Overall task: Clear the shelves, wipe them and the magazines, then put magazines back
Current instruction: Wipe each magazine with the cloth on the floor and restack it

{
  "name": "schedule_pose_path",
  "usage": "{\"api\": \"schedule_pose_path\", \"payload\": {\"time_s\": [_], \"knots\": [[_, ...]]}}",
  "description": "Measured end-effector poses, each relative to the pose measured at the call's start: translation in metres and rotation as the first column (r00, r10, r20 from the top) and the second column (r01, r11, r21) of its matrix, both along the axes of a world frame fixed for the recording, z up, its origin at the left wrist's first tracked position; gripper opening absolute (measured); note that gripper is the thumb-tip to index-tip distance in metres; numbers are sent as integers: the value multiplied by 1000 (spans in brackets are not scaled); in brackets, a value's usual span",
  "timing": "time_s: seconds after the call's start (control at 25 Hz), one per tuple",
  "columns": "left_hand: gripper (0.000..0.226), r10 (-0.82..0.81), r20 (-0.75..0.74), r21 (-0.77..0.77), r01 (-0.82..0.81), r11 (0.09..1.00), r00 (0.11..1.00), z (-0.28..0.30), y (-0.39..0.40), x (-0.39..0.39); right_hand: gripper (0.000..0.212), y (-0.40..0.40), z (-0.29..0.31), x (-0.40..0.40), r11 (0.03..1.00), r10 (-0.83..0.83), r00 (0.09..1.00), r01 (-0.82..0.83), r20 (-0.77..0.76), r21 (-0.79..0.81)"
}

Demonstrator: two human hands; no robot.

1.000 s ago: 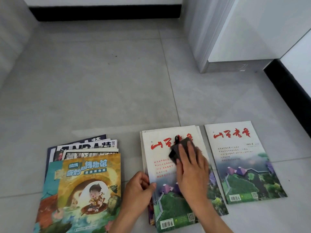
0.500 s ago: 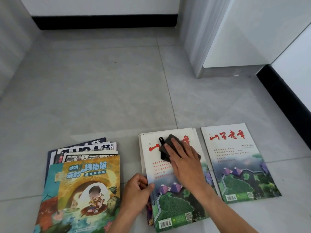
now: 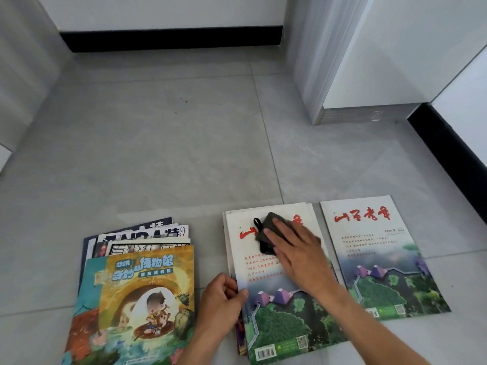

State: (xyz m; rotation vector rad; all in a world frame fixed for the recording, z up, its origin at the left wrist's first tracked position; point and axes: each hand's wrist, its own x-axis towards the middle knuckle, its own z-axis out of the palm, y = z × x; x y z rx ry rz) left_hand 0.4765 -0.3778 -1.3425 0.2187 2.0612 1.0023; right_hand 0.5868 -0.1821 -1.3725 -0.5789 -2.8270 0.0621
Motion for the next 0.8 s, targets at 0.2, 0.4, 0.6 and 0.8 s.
{"api": "schedule_pose_path", "payload": {"time_s": [0.2,0.4,0.6,0.8], "knots": [[23,-40,-32,5,40,999,999,-1,-2,0,49,10,11,-22,831,-526,847,493,-77,-259],[27,-62,-54,16,63,998,997,-7,-2,-2,48,-21,4,-28,993,104,994,-106,-41,-43],[26,-60,-48,8,60,998,997,-2,0,-2,48,-7,12,-41,807,-559,827,529,-54,-261],[27,-102,-48,5,102,995,994,1,1,-7,53,-45,16,-68,980,112,993,-117,-40,-160]]}}
